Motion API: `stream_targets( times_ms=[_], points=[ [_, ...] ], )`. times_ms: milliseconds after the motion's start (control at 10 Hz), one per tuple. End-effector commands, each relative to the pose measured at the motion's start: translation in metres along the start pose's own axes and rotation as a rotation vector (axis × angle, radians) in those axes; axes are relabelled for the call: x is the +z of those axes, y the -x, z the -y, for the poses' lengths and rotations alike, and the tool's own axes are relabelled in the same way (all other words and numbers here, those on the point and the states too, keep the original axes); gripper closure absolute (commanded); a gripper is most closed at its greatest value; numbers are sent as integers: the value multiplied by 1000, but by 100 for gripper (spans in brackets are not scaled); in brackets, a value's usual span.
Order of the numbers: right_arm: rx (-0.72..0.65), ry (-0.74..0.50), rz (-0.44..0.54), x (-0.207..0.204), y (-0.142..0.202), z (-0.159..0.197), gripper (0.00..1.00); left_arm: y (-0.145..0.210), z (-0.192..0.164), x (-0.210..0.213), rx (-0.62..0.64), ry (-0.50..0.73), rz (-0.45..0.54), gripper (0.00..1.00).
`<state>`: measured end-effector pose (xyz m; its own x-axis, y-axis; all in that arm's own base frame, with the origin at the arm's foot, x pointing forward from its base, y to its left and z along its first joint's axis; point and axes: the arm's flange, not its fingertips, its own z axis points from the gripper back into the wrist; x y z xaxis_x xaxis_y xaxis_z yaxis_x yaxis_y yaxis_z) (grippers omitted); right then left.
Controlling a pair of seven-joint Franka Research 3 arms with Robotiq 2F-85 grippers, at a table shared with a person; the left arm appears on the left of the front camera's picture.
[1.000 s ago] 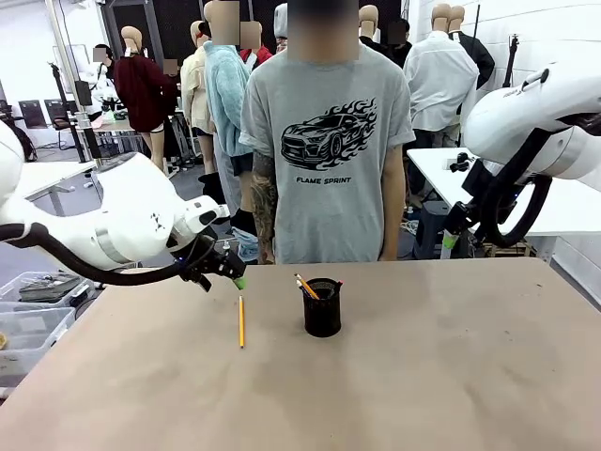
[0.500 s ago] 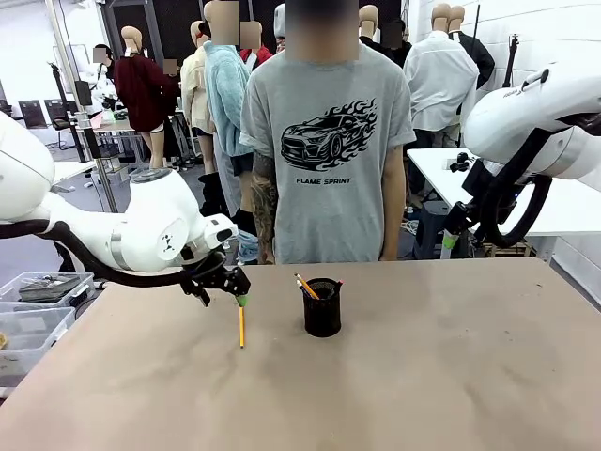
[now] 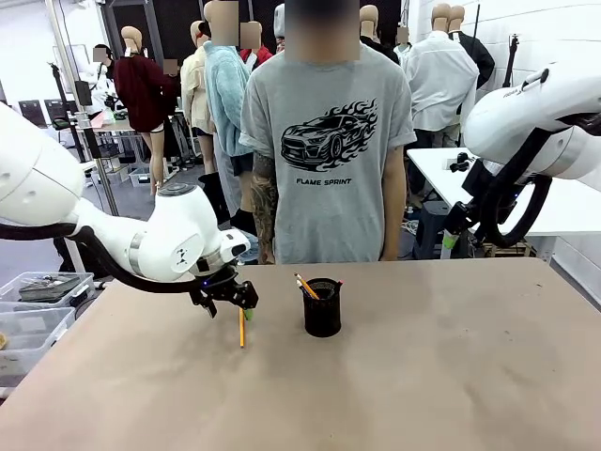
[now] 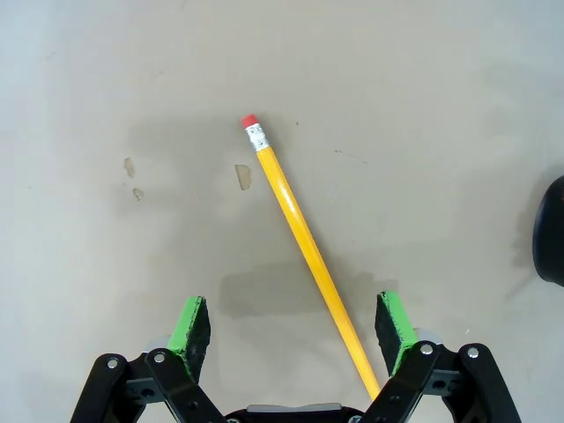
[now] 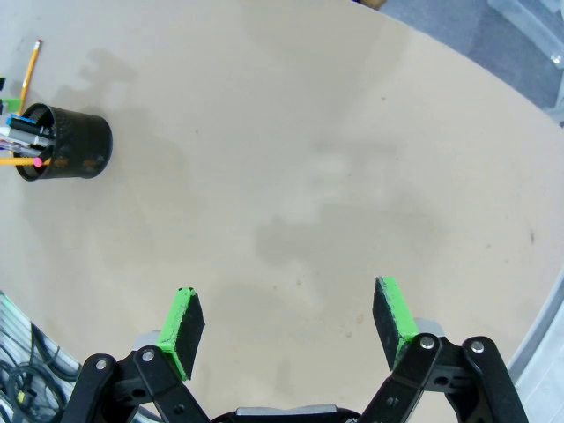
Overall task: Place the pens into the pen holder.
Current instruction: Pick up a writing instrument from the table and place it into the Pen holder.
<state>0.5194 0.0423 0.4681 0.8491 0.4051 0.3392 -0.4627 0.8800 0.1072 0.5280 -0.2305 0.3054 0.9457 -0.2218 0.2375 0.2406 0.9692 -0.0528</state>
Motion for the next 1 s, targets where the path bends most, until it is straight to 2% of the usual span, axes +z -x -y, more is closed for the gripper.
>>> stream_targets(
  times_ms=[0, 400, 900],
  points=[
    [13, 6, 5, -1, 1, 1, 4, -13, 12, -9, 9, -39, -48, 2],
    [13, 6, 5, -1, 1, 1, 4, -13, 12, -11, 0, -34, -84, 2],
    [13, 6, 5, -1, 1, 1, 4, -11, 14, -10, 5, -72, -97, 99]
  ],
)
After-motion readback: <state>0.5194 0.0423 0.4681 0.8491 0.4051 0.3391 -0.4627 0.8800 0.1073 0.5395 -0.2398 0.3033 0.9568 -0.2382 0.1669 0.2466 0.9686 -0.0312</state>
